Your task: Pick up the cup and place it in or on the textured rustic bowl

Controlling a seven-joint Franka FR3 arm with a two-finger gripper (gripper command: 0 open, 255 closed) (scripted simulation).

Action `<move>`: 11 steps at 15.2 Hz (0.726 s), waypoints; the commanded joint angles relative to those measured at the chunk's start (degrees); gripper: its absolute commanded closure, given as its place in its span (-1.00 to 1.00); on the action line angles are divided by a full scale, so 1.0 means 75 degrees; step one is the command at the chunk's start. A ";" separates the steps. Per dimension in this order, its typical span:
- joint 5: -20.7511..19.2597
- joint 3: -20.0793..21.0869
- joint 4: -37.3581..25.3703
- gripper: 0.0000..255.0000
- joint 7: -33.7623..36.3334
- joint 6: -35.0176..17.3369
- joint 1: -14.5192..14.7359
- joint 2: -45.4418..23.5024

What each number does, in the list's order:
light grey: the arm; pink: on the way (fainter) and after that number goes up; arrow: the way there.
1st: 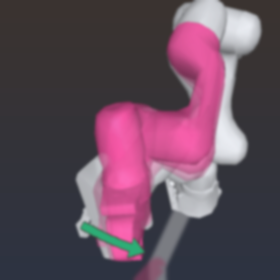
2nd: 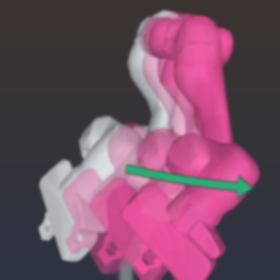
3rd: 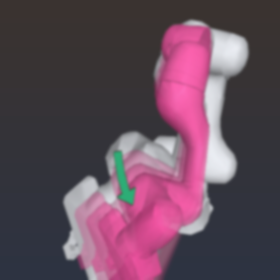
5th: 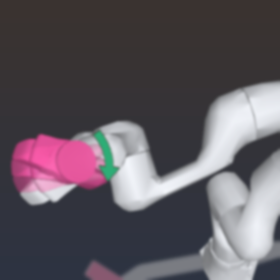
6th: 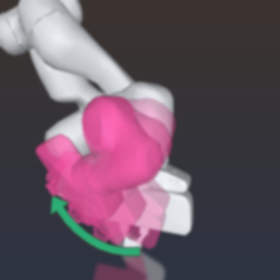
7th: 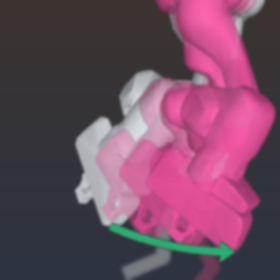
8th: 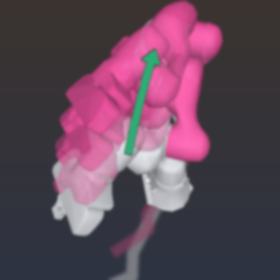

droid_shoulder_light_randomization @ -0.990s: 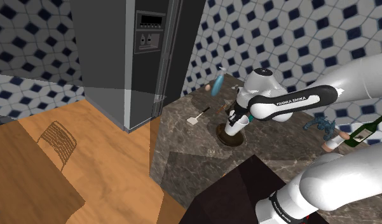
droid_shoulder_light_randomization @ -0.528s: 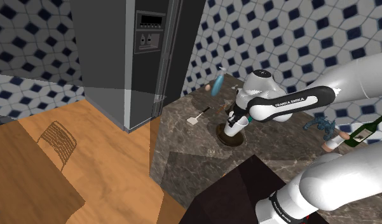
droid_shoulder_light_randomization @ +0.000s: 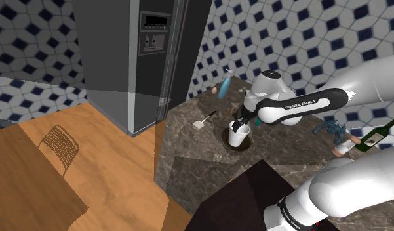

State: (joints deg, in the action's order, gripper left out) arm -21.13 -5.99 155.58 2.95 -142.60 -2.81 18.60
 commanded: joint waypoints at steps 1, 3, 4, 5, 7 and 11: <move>0.0155 0.0043 -0.0099 -1.00 -0.0086 0.0484 0.0089 0.0372; 0.0319 0.0103 -0.0253 -1.00 -0.0172 0.1055 0.0187 0.0781; 0.0319 0.0103 -0.0253 -1.00 -0.0172 0.1055 0.0187 0.0781; 0.0319 0.0103 -0.0253 -1.00 -0.0172 0.1055 0.0187 0.0781; 0.0319 0.0103 -0.0253 -1.00 -0.0172 0.1055 0.0187 0.0782; 0.0319 0.0103 -0.0253 -1.00 -0.0172 0.1055 0.0187 0.0781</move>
